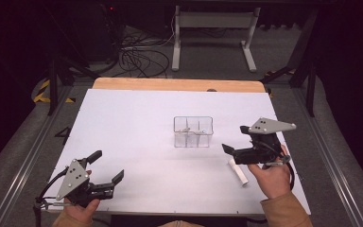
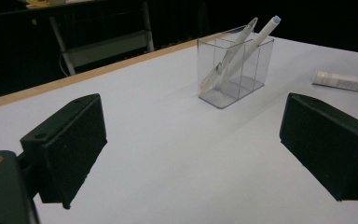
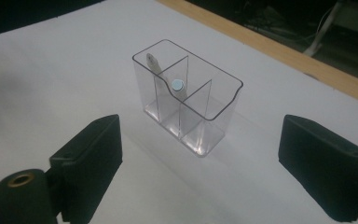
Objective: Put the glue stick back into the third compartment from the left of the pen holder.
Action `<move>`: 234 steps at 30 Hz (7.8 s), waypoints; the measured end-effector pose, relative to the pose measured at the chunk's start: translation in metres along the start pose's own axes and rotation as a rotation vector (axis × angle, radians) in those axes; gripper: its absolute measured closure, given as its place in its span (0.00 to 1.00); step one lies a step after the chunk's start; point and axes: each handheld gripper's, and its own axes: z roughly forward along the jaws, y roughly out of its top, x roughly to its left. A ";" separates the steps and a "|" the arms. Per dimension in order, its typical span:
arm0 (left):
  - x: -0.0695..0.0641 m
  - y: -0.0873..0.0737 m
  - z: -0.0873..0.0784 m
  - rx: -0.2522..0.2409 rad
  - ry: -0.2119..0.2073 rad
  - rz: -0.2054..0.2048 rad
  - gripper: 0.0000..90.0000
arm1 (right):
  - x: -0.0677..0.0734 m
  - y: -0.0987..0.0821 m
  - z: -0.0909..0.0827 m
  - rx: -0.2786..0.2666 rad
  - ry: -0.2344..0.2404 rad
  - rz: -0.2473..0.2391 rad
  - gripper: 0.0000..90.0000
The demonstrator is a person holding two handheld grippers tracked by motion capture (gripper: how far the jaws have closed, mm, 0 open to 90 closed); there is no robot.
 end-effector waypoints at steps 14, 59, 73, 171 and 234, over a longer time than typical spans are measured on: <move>-0.001 0.000 0.000 0.001 0.001 0.005 0.09 | 0.000 -0.033 -0.001 -0.028 0.005 -0.014 0.10; -0.001 0.000 -0.001 0.001 -0.001 0.007 0.09 | -0.014 -0.070 0.035 0.309 -0.078 0.140 0.24; -0.001 0.000 0.000 0.003 -0.002 0.008 0.09 | -0.014 -0.076 0.048 0.415 -0.132 0.119 0.33; -0.001 0.000 0.000 0.002 0.001 0.009 0.09 | 0.004 -0.058 0.042 0.381 -0.187 0.110 0.76; 0.000 -0.001 0.001 0.007 -0.001 0.006 0.09 | -0.010 0.004 0.060 -0.262 -0.063 0.057 0.75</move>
